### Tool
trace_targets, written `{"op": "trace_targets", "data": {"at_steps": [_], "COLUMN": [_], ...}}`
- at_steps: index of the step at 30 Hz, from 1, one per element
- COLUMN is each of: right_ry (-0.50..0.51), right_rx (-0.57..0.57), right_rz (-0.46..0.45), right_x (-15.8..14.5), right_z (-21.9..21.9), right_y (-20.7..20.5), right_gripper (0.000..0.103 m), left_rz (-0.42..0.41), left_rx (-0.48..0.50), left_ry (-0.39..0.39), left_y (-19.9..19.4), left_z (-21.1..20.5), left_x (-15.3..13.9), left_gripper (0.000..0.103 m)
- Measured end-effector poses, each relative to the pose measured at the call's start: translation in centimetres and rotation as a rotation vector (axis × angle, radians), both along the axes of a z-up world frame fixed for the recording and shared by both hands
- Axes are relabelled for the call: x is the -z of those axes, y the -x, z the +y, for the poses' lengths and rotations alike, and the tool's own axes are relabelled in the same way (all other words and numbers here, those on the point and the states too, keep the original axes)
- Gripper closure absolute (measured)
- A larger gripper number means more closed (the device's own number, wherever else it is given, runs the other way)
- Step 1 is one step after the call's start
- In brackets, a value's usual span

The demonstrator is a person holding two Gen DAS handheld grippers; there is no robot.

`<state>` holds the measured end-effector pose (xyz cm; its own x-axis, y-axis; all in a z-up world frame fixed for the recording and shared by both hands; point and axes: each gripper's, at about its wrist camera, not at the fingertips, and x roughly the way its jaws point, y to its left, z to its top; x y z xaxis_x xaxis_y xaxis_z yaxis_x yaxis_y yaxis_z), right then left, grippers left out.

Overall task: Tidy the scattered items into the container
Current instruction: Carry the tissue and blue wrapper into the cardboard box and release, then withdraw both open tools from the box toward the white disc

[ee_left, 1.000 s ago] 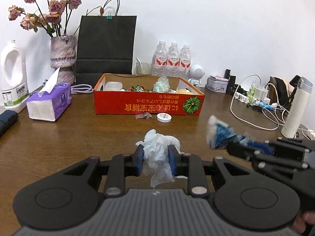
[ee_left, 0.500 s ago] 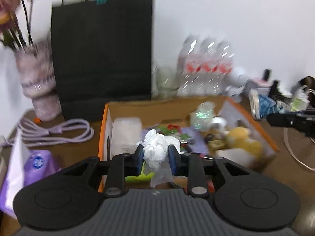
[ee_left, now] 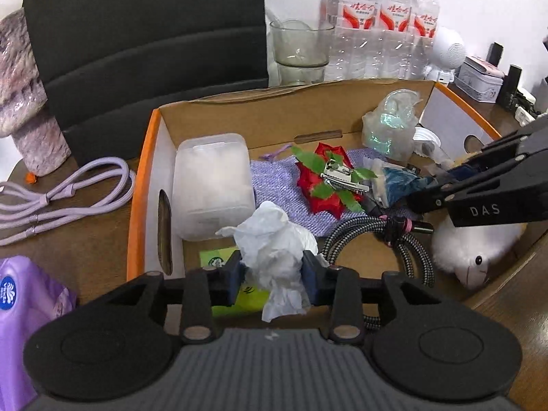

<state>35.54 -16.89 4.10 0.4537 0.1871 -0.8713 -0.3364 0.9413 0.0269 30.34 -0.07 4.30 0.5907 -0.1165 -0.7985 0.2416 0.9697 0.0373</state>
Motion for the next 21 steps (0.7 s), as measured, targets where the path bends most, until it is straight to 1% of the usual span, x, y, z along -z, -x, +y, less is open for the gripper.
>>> {"op": "trace_targets", "data": {"at_steps": [1,2,3,4,5,6,7,8,9,11,13,14,15,17,18,19,21], "right_ry": [0.007,0.013,0.012,-0.005,-0.030,-0.060,-0.081,-0.092,-0.097,-0.100,-0.104,-0.104,-0.090,-0.059,-0.048,-0.054,-0.098], "right_rx": [0.001,0.009,0.014,0.019,0.027,0.037,0.047,0.058,0.072,0.101,0.133,0.142,0.140,0.128,0.124,0.125,0.143], "right_rz": [0.011,0.011,0.009,0.008,0.006,0.000,-0.010,-0.021,-0.035,-0.063,-0.108,-0.134,-0.171,-0.233,-0.273,-0.345,-0.507], "right_x": [-0.2,-0.6,-1.1,-2.0,-3.0,-4.3,-5.5,-6.7,-8.1,-10.6,-12.8,-13.6,-14.1,-14.2,-13.9,-13.5,-12.3], "right_z": [0.0,-0.1,-0.3,-0.7,-1.3,-1.8,-2.2,-2.6,-3.0,-3.6,-4.0,-4.3,-4.3,-4.2,-4.1,-4.2,-4.2], "right_y": [0.1,0.3,0.5,0.8,1.2,1.7,2.1,2.5,3.0,3.8,5.1,5.7,6.6,8.1,8.9,10.1,12.4], "right_gripper": [0.064,0.060,0.059,0.058,0.055,0.048,0.045,0.041,0.039,0.037,0.026,0.014,0.010,0.010,0.010,0.010,0.010], "left_rz": [0.014,0.020,0.016,0.001,-0.016,-0.029,-0.038,-0.044,-0.049,-0.049,-0.054,-0.061,-0.077,-0.152,-0.211,-0.287,-0.433], "left_rx": [-0.003,-0.006,-0.012,-0.018,-0.022,-0.027,-0.036,-0.047,-0.064,-0.095,-0.125,-0.131,-0.136,-0.176,-0.210,-0.247,-0.276], "left_ry": [0.001,-0.003,-0.005,0.004,0.021,0.042,0.061,0.068,0.070,0.072,0.086,0.096,0.104,0.095,0.083,0.078,0.117], "left_y": [-0.1,-0.1,0.1,0.3,0.6,1.0,1.3,1.5,1.8,2.3,3.1,3.6,4.2,5.7,6.6,7.8,10.3], "left_z": [-0.1,-0.1,-0.1,0.1,0.3,0.6,0.9,1.1,1.2,1.4,1.6,1.7,1.7,1.6,1.6,1.6,1.6], "left_x": [-0.2,-0.4,-0.9,-1.7,-2.7,-3.7,-4.9,-6.2,-7.4,-9.8,-11.8,-12.5,-12.9,-13.1,-13.0,-12.7,-11.7], "left_gripper": [0.065,0.061,0.052,0.047,0.040,0.037,0.035,0.032,0.027,0.021,0.016,0.012,0.007,0.002,0.002,0.001,0.000]}}
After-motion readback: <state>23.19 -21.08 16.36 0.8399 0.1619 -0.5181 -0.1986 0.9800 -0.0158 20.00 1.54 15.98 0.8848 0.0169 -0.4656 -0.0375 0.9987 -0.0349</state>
